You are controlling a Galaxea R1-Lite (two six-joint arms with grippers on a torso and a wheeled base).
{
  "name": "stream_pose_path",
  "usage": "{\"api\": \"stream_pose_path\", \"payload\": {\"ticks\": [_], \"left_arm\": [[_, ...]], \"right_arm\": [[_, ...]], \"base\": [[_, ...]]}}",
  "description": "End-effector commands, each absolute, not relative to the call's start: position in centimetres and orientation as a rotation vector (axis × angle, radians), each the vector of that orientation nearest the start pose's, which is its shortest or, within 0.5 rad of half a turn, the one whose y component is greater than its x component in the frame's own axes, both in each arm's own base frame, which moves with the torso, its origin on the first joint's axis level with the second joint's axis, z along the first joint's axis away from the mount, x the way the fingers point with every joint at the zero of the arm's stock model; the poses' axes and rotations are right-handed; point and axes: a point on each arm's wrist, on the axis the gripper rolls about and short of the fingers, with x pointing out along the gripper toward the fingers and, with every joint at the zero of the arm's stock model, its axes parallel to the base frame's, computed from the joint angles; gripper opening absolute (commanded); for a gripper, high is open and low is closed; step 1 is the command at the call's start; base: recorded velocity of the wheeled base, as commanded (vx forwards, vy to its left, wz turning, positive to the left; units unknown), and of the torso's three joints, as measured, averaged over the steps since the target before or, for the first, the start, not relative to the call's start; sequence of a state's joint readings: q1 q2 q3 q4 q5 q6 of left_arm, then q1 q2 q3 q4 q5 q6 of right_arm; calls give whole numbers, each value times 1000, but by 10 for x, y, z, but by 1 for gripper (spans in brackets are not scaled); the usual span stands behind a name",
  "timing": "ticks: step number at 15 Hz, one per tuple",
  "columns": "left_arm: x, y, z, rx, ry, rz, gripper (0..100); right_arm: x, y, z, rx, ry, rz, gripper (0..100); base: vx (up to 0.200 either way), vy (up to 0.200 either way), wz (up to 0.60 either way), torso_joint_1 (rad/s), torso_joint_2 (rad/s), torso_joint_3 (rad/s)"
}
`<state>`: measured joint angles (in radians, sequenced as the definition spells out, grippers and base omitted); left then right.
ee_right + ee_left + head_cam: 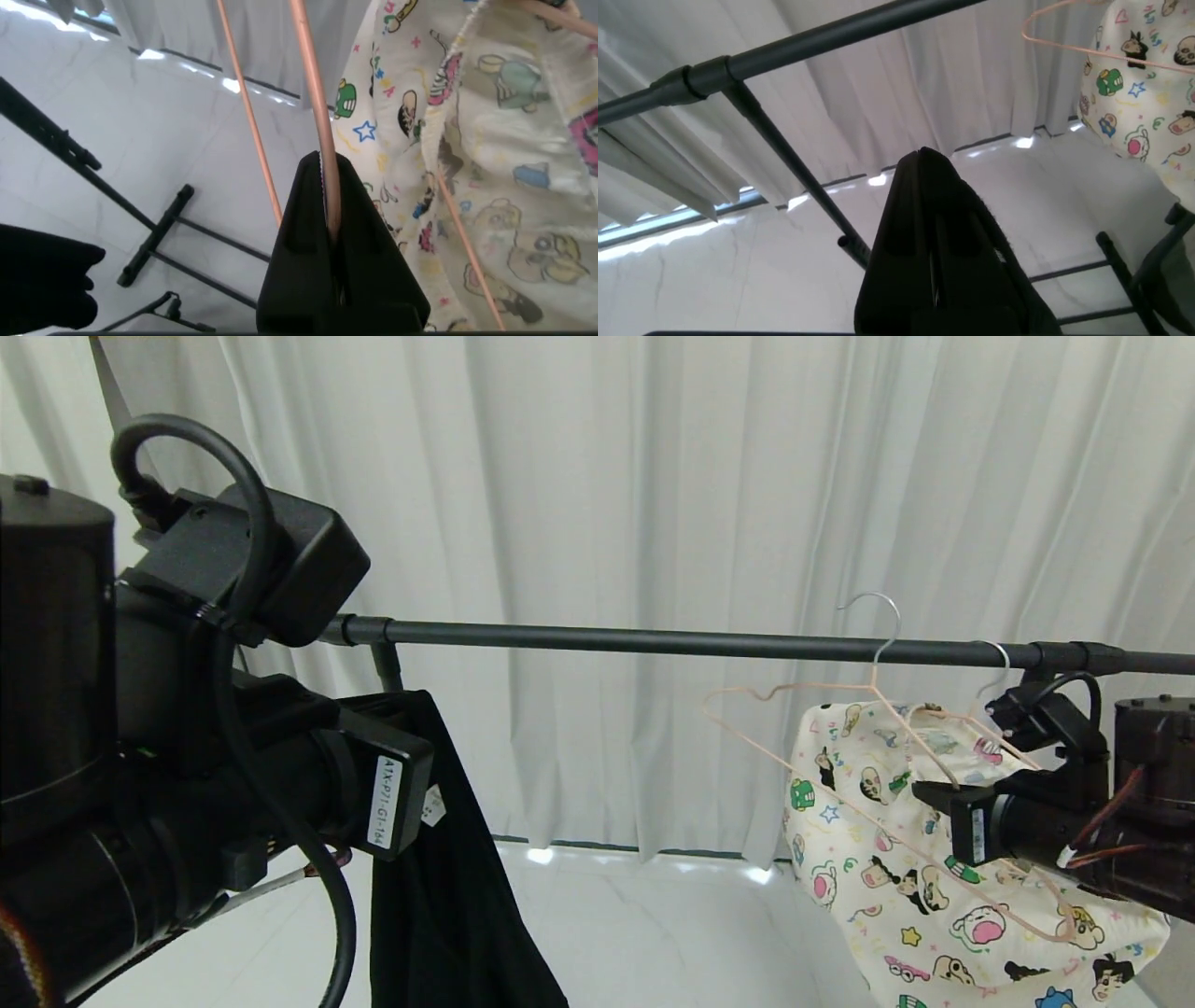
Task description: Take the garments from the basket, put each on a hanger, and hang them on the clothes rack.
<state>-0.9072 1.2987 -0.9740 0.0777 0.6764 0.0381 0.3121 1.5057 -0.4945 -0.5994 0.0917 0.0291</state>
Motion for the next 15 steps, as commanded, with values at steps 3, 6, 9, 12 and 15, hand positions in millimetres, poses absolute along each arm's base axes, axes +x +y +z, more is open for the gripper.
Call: {"api": "stream_pose_path", "payload": {"ticks": [3, 6, 9, 12, 15], "left_arm": [[132, -149, 267, 329, 275, -225, 0], [130, -151, 266, 334, 276, -237, 0], [130, -150, 261, 346, 285, -231, 0], [128, -147, 253, 372, 298, -193, 0], [127, -143, 246, 390, 313, -176, 0]], "right_arm": [[186, 66, 165, -15, 337, 417, 0], [166, 69, 166, -21, 314, 468, 0], [155, 75, 169, -26, 288, 524, 0], [143, 88, 174, -35, 261, 624, 0], [132, 101, 175, -49, 253, 677, 0]], "base": [[-200, 0, 0, 7, 7, 1], [-200, 0, 0, -7, 4, 5], [-200, 0, 0, 1, 1, 2], [-200, 0, 0, -2, 2, 2], [-200, 0, 0, -1, 4, 2]]}}
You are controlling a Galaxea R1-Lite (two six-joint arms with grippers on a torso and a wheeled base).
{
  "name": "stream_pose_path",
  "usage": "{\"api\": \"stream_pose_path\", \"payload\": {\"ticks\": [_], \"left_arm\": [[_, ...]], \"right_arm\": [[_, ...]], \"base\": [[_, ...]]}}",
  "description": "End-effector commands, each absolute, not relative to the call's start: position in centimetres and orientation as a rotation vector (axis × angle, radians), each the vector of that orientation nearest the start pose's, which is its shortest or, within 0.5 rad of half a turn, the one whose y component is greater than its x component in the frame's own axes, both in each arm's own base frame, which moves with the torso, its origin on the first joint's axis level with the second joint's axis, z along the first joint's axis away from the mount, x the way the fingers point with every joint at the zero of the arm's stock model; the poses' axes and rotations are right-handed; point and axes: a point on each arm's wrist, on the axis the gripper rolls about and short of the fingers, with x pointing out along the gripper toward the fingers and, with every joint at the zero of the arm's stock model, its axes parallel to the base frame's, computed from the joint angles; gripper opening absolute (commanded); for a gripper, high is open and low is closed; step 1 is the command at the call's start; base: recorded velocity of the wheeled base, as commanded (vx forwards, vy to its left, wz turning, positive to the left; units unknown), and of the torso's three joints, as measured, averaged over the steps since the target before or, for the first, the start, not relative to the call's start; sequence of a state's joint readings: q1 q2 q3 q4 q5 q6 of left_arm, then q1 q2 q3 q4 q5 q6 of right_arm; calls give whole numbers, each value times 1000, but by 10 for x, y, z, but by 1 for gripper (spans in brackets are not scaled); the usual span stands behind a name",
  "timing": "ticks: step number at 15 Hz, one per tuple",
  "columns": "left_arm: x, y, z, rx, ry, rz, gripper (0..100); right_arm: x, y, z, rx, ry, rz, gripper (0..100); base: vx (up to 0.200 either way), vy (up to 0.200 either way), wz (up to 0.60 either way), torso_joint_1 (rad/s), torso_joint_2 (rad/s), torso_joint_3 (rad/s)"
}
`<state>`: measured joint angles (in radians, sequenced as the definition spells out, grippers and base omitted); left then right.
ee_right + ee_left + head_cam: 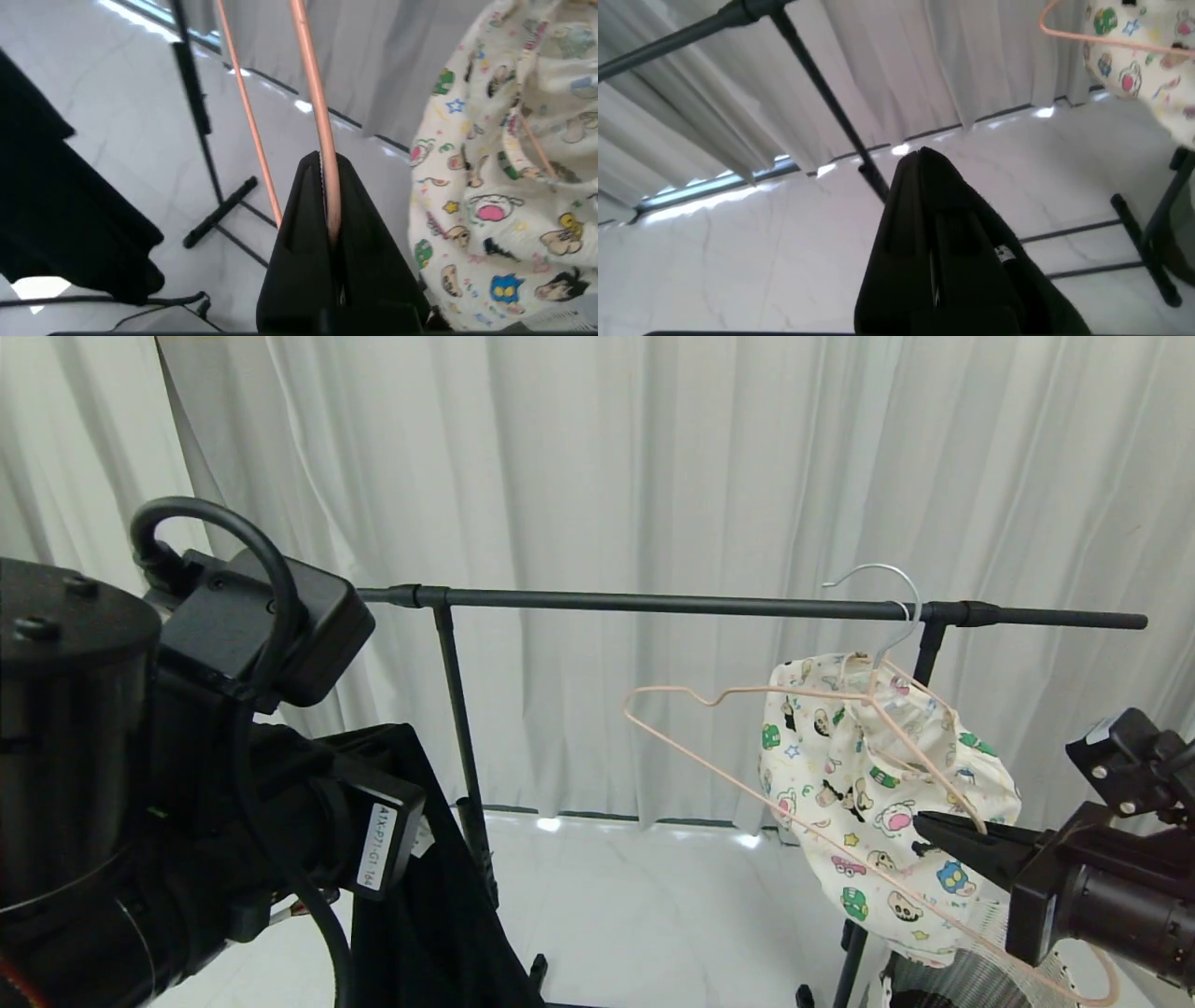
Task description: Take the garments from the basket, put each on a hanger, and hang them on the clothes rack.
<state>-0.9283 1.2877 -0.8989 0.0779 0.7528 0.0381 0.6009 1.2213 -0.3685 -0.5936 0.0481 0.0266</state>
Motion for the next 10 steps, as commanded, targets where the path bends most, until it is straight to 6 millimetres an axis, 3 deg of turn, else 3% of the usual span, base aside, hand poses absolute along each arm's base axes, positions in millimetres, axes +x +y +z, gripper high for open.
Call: {"api": "stream_pose_path", "payload": {"ticks": [1, 4, 10], "left_arm": [[128, -142, 243, 399, 320, -158, 0], [131, -137, 235, 418, 345, -114, 0], [154, -111, 228, 397, 400, 64, 0]], "right_arm": [[129, 105, 175, -53, 252, 689, 0], [116, 119, 176, -69, 246, 776, 0], [85, 147, 172, -72, 275, 960, 0]], "base": [[-200, 0, 0, 2, 2, 7], [-200, 0, 0, -2, 4, 6], [0, 0, 0, 0, 0, 0]]}}
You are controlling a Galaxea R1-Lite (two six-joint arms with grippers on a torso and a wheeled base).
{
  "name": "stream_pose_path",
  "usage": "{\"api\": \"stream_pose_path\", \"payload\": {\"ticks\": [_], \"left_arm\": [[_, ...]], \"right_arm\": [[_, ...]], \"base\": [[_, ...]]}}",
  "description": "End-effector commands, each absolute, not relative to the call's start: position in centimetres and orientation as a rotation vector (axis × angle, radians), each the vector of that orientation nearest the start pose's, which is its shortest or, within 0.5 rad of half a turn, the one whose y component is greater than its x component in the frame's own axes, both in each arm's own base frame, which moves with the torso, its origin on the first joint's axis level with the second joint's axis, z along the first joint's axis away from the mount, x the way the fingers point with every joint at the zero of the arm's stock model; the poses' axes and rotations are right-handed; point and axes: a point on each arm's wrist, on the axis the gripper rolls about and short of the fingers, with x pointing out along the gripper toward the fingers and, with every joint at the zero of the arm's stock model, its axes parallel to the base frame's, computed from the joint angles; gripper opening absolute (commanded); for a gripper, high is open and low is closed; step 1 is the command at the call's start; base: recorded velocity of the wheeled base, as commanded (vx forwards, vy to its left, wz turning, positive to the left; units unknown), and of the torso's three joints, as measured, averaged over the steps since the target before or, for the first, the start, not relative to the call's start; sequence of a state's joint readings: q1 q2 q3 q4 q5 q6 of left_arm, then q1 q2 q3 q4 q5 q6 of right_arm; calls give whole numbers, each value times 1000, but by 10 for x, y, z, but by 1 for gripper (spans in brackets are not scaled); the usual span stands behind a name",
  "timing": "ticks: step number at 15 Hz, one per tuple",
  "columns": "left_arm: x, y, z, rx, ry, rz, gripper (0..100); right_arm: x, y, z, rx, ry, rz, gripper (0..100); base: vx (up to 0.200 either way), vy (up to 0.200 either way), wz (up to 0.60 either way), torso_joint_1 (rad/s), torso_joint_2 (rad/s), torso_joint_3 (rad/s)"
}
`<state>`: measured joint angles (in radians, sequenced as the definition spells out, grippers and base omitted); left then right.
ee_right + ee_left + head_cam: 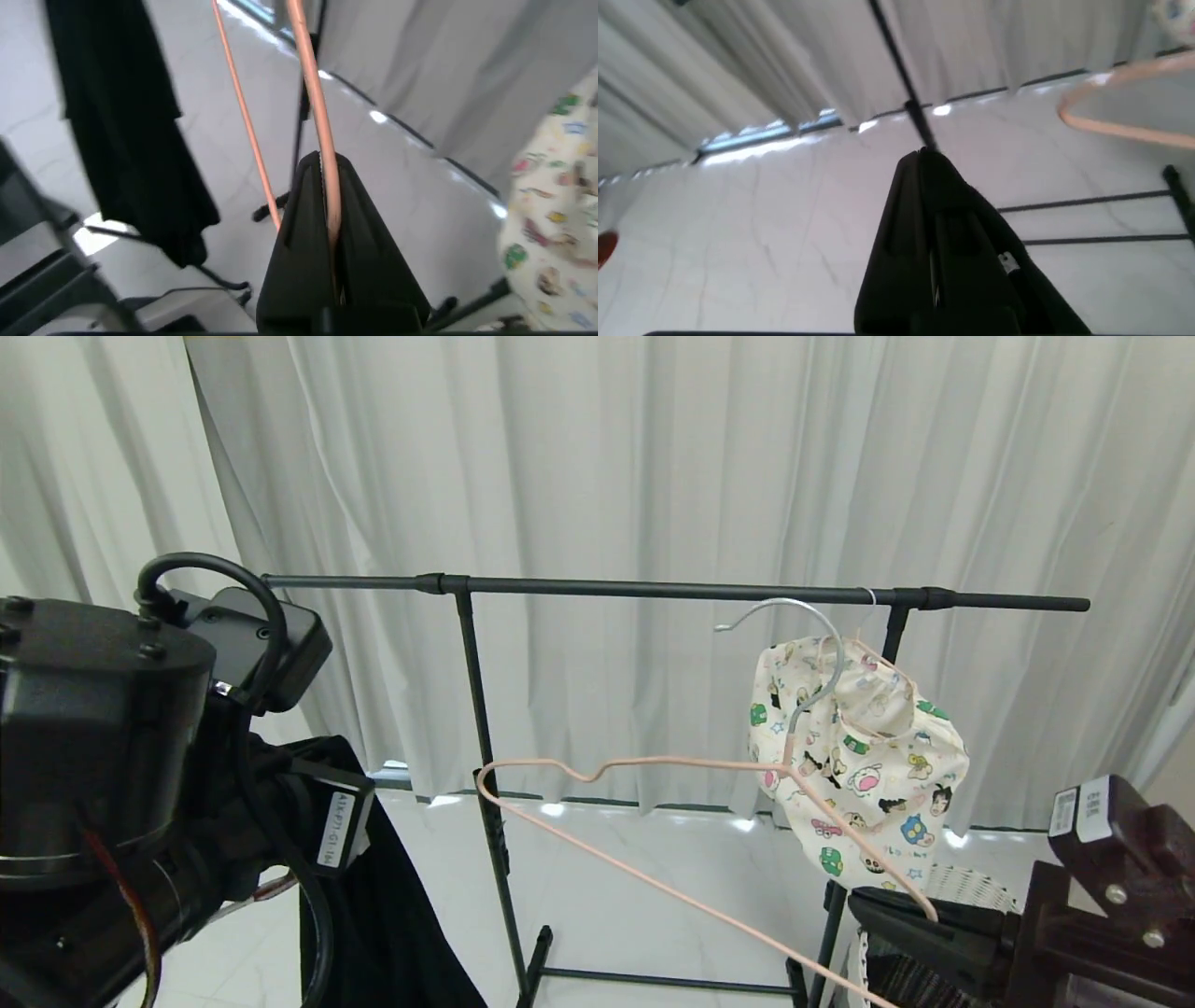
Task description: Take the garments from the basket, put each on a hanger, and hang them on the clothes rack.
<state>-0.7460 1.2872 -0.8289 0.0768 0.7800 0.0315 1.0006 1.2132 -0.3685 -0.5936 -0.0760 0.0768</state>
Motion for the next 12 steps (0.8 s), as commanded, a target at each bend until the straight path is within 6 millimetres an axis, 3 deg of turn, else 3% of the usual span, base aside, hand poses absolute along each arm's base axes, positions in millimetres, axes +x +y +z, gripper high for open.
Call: {"api": "stream_pose_path", "payload": {"ticks": [1, 6, 12], "left_arm": [[158, -106, 226, 394, 412, 97, 0], [161, -100, 223, 358, 424, 139, 0], [160, -101, 222, 331, 423, 135, 0]], "right_arm": [[81, 152, 169, -85, 289, 991, 0], [77, 172, 158, -132, 348, 1047, 0], [90, 203, 171, -75, 339, 997, 0]], "base": [[0, 0, 0, 0, 0, 0], [0, 0, 0, 0, 0, 0], [0, 0, 0, 0, 0, 0]]}}
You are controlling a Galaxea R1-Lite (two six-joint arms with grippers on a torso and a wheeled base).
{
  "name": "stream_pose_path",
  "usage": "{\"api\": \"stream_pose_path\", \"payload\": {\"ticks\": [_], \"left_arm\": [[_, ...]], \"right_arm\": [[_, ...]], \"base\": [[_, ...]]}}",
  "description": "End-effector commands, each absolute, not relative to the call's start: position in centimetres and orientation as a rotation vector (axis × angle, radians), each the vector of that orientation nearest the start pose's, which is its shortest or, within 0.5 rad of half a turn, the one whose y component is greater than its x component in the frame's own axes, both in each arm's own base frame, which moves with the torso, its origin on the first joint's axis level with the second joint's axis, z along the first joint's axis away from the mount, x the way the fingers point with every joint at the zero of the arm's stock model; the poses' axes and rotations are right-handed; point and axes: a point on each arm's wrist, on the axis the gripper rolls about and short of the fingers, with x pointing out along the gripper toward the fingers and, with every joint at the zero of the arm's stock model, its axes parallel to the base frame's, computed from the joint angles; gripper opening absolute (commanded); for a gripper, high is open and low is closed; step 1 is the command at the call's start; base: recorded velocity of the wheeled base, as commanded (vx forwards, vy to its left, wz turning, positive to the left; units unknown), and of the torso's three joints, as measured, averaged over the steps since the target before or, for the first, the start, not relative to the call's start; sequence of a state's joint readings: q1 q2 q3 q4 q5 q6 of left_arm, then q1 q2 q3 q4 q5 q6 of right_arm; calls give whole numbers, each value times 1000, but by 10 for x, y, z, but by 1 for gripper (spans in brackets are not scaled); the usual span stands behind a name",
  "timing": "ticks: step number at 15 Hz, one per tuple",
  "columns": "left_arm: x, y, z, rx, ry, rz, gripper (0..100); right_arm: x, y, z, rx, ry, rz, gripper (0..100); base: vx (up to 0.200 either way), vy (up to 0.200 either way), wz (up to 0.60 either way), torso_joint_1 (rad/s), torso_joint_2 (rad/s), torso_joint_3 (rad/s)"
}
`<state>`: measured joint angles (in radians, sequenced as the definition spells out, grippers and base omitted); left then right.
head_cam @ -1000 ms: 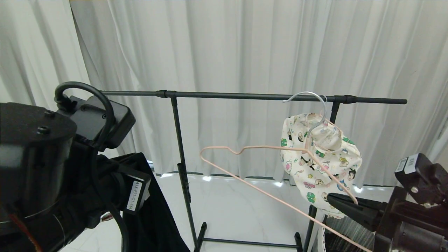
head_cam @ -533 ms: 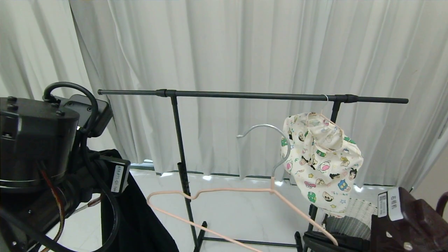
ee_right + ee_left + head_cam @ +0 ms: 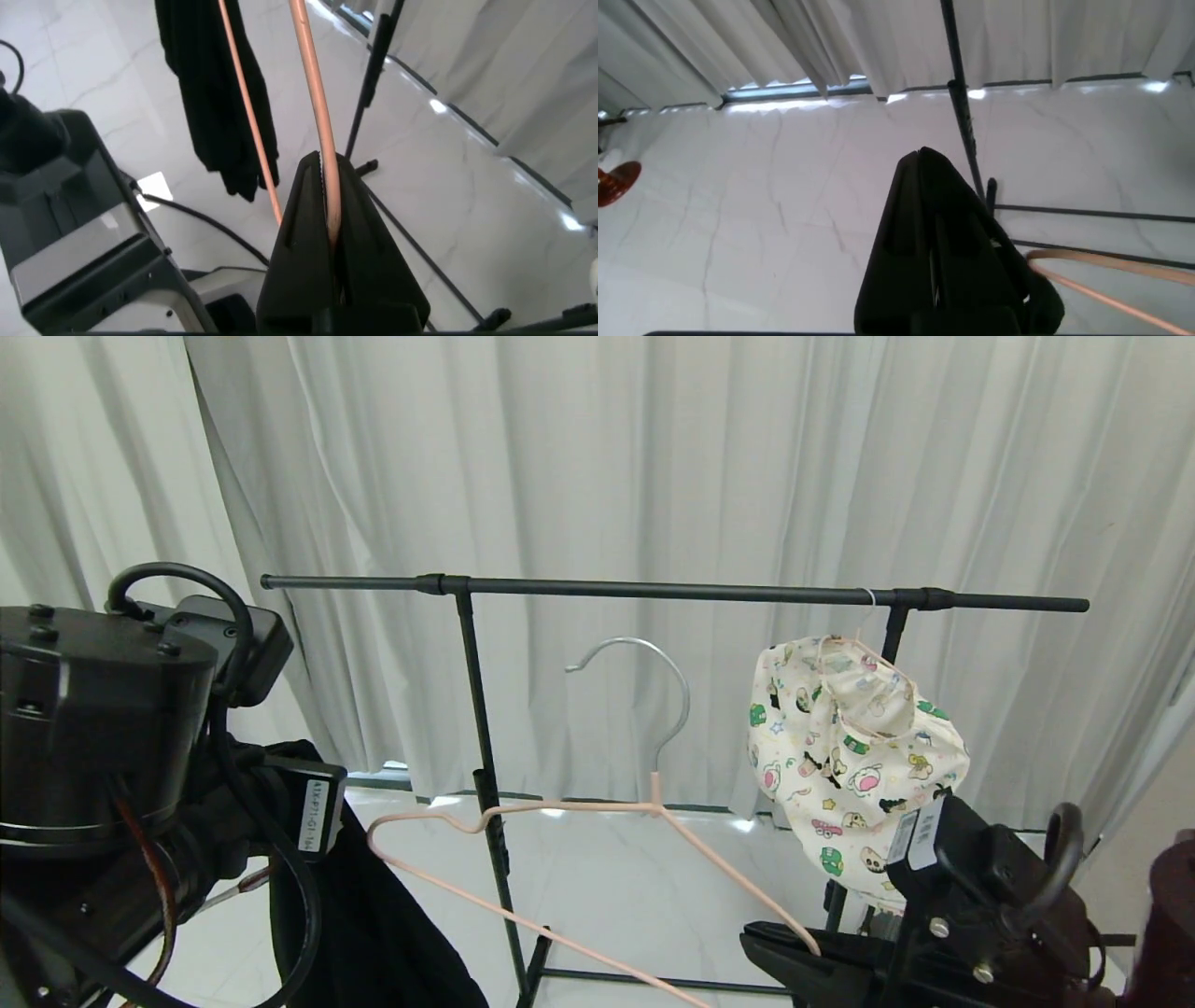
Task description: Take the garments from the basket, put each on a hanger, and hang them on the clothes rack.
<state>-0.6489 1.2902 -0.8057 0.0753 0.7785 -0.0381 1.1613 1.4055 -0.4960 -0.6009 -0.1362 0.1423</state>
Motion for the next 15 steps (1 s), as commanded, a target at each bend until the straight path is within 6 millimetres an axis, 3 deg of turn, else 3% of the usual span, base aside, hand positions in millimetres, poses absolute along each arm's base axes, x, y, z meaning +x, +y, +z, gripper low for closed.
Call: {"api": "stream_pose_path", "payload": {"ticks": [1, 6, 15], "left_arm": [[160, -101, 222, 327, 422, 137, 0], [162, -98, 219, 326, 436, 157, 0], [174, -91, 213, 341, 465, 254, 0]], "right_arm": [[88, 205, 172, -73, 336, 1011, 0], [75, 200, 174, -70, 329, 1057, 0], [73, 195, 177, -56, 318, 1060, 0]], "base": [[0, 0, 0, 0, 0, 0], [0, 0, 0, 0, 0, 0], [0, 0, 0, 0, 0, 0]]}}
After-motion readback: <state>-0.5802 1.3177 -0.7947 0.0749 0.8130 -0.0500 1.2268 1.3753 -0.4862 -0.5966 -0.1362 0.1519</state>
